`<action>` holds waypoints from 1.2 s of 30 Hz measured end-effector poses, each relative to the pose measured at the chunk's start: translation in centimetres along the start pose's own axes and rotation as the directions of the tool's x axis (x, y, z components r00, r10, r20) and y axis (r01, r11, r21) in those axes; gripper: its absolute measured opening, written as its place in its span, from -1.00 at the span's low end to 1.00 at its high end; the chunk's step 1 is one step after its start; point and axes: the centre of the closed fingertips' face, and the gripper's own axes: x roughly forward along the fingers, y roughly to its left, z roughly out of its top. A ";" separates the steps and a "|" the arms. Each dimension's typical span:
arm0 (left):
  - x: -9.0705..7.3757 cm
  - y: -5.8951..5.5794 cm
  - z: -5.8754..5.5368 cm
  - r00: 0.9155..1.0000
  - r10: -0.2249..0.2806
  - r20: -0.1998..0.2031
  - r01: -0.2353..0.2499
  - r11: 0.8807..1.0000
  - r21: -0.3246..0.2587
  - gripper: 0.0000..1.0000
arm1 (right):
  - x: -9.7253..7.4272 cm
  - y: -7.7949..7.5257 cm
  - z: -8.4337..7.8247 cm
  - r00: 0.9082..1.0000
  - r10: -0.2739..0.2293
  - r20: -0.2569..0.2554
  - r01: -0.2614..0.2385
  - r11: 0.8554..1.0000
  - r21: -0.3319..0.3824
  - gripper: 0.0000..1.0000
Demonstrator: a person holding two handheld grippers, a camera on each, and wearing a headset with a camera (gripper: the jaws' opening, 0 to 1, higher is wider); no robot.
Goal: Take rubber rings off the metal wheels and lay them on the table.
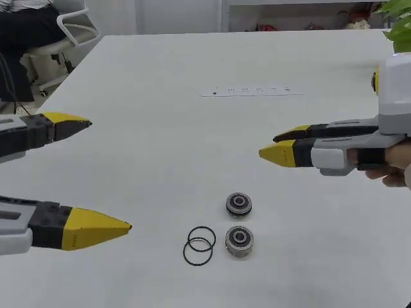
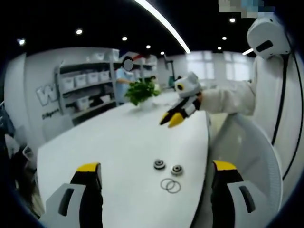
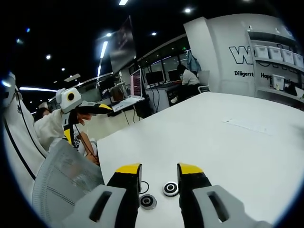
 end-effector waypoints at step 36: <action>10.0 3.4 4.8 0.985 -0.146 0.090 0.131 0.979 0.155 0.29 | 1.2 -3.6 0.1 0.998 0.062 0.023 -0.061 0.997 -0.049 -0.42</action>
